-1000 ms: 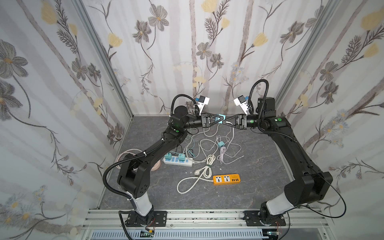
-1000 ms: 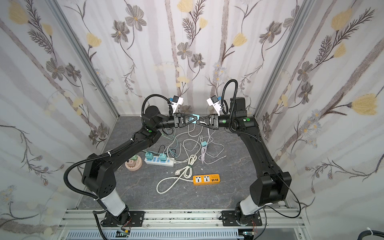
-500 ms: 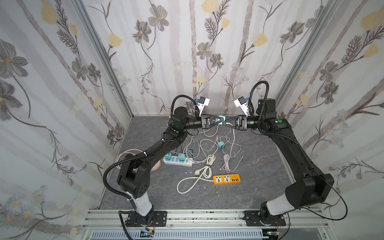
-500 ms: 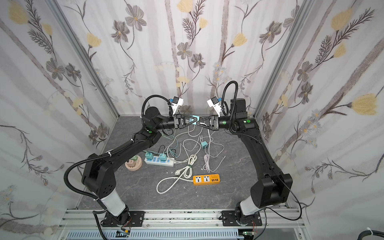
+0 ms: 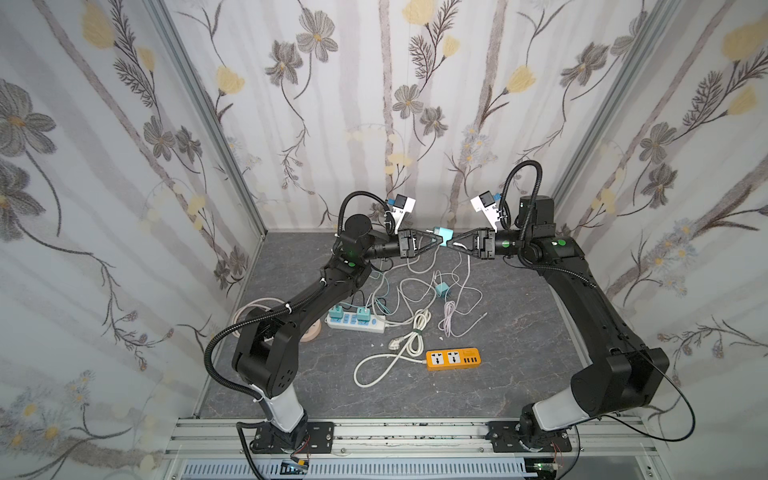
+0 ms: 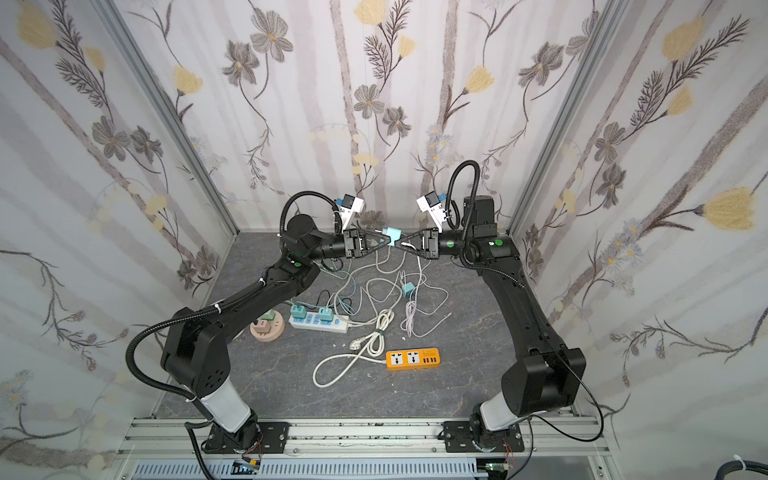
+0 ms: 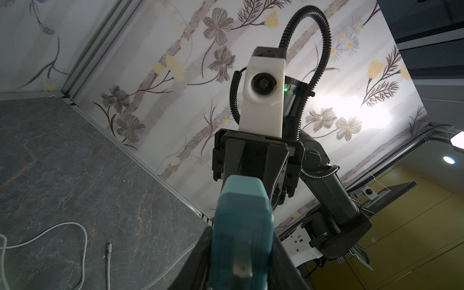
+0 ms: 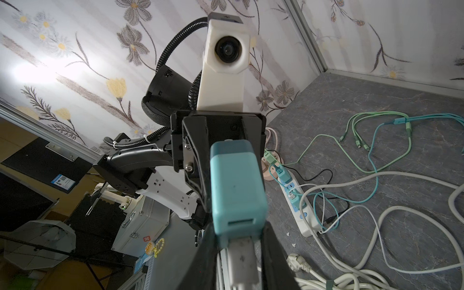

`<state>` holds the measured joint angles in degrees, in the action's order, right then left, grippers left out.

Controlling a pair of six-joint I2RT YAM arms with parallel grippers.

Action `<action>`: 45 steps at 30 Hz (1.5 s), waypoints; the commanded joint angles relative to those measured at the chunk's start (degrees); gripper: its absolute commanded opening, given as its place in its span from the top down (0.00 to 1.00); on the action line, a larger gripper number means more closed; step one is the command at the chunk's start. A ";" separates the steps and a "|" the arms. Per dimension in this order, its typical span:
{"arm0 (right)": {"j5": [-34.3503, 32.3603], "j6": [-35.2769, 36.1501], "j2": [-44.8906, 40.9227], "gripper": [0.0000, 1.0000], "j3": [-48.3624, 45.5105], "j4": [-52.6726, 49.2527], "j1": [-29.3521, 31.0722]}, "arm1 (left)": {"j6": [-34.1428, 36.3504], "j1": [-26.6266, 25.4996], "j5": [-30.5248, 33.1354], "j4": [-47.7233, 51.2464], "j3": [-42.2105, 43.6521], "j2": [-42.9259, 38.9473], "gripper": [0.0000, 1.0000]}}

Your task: Insert the plug

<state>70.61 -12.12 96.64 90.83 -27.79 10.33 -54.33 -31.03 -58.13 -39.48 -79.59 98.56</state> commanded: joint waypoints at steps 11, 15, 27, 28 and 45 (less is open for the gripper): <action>-0.97 -15.27 -2.27 0.47 -6.39 24.84 0.40 | -3.33 -0.44 -2.13 -6.88 -0.67 1.25 1.00; -2.19 -22.26 -2.57 0.47 -8.70 34.90 0.47 | -3.51 -0.44 -1.30 -7.06 -0.43 1.14 1.00; -1.36 -23.57 -4.18 0.59 -13.86 39.25 0.83 | -3.33 -0.42 3.80 -8.42 0.77 0.81 1.00; -1.35 -23.57 -4.22 0.59 -14.31 39.43 0.79 | -3.24 -0.44 4.06 -8.33 0.77 0.77 1.00; -3.98 -3.37 -5.68 0.98 -5.65 11.41 -0.64 | 12.85 0.08 9.33 12.65 1.40 -2.82 0.37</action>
<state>68.14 -33.76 92.62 80.44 2.48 10.76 -52.86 -31.44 -53.01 -40.93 -78.70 98.32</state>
